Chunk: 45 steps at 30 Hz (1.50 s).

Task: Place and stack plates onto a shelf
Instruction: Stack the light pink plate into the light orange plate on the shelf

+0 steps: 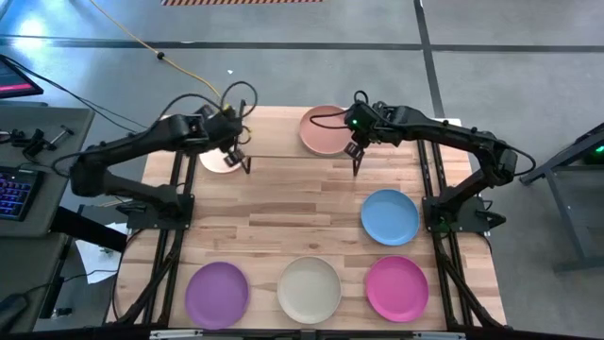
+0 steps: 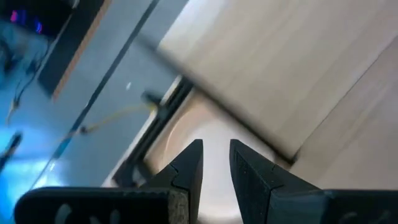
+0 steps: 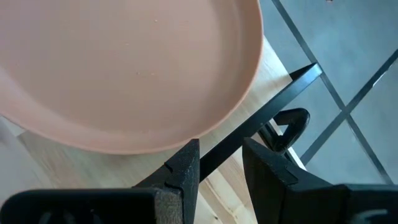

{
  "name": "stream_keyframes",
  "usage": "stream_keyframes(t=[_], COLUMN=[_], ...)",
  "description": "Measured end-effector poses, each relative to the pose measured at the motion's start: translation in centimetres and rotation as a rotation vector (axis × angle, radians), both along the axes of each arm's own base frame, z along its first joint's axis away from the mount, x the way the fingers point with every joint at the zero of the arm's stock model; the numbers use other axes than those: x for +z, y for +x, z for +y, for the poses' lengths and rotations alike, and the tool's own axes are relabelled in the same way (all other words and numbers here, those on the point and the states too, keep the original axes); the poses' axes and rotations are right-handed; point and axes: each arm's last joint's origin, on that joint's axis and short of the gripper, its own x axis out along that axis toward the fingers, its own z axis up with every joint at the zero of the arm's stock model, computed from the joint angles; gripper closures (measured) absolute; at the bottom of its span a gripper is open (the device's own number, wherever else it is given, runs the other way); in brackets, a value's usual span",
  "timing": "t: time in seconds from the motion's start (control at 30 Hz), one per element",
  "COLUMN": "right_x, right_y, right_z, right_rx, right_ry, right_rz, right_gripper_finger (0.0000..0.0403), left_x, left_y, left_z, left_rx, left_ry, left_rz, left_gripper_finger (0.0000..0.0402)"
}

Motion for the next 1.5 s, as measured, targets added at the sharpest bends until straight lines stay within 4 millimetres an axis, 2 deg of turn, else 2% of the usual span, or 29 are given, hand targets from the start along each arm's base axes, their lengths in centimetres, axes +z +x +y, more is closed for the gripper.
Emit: stream_keyframes(t=[0.13, 0.27, 0.43, 0.57, 1.0, 1.27, 1.4, 1.5], right_x=[0.0, 0.0, 0.0, 0.0, 0.0, 0.0, 0.0, 0.0], right_y=[0.0, 0.0, 0.0, 0.0, 0.1, 0.1, 0.1, 0.1], right_z=[0.0, 0.0, 0.0, 0.0, 0.1, 0.1, 0.1, 0.1], right_rx=[0.0, -0.002, 0.002, 0.003, 0.018, 0.028, 0.043, 0.043], right_ry=[0.0, 0.001, 0.0, -0.001, 0.022, 0.027, 0.023, 0.023], right_rz=[0.0, -0.002, 0.001, 0.001, -0.011, -0.011, -0.002, -0.002], right_gripper_finger=[0.0299, 0.0299, 0.0299, 0.0299, 0.0299, 0.0299, 0.0299, 0.0299], left_x=[0.4, -0.1, -3.5, -6.1, -11.3, -11.3, -11.3, -11.3], left_y=[-2.4, -3.2, -3.4, -3.0, -4.6, -4.7, -4.0, -3.9], left_z=[-0.6, -1.0, -1.3, -1.2, -1.1, -0.4, 0.0, 0.0], left_rx=[0.09, 0.132, 0.137, 0.124, 0.197, 0.244, 0.315, 0.358], left_ry=[-0.043, -0.102, -0.212, -0.233, -0.31, -0.325, -0.397, -0.438], left_rz=[0.016, 0.004, 0.06, 0.055, 0.17, 0.128, -0.042, -0.097], left_gripper_finger=[0.033, 0.033, 0.033, 0.033, 0.033, 0.033, 0.033, 0.033])
